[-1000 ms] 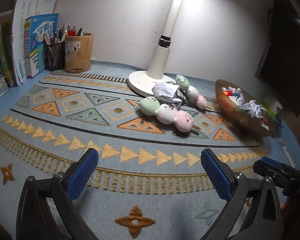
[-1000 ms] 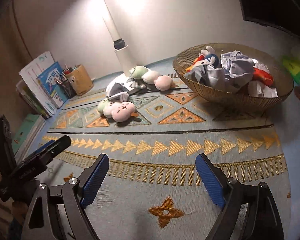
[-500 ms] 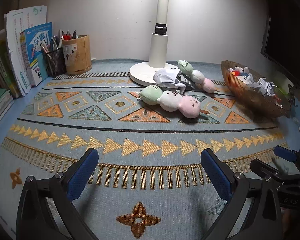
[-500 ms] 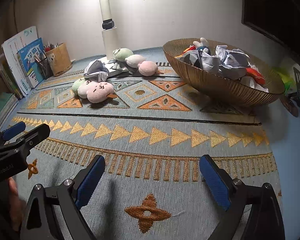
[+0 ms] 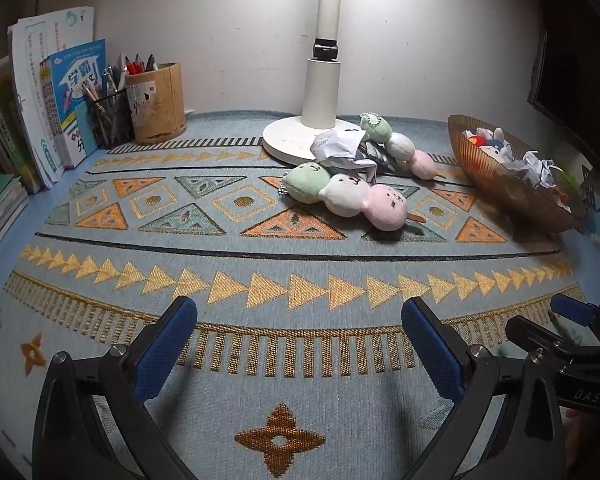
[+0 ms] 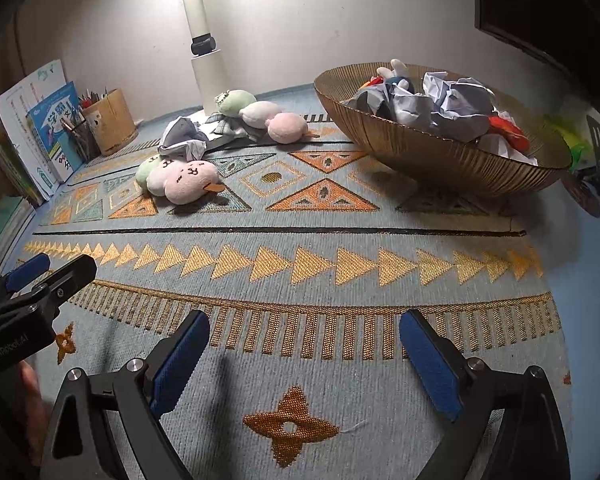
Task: Organize objects
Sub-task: 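Move the open left tool toward the green-white-pink plush stack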
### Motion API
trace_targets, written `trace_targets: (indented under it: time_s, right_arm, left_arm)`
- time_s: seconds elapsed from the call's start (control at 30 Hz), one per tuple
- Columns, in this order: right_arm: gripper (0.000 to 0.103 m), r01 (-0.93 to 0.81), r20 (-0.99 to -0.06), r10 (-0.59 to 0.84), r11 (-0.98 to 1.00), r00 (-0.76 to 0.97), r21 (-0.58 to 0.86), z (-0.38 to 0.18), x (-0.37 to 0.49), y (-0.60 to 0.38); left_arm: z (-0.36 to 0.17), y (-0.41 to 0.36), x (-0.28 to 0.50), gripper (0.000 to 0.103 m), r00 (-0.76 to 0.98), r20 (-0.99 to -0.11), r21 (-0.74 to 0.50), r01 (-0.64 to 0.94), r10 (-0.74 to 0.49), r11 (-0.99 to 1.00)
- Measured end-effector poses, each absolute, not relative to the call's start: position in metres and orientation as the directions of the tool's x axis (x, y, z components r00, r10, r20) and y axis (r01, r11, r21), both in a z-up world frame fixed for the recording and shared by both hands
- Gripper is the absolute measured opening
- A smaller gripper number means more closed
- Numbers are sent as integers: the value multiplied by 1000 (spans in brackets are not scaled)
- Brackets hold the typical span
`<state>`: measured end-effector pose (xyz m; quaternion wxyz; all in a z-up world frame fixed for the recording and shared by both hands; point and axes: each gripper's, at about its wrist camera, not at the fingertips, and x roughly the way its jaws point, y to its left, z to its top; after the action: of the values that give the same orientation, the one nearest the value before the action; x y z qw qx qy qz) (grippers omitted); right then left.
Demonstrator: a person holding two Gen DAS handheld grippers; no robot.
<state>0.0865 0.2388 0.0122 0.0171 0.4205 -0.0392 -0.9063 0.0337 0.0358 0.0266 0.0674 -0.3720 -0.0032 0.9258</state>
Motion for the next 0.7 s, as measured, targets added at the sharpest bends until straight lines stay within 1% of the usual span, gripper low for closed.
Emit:
trace_targets:
  time_s: [0.7]
  right_arm:
    - [96,-3,-767,-83,-994,-636,110,10,85,240]
  left_arm:
    - [27,39,30,102,-705,-697,-65,-121,132,-991]
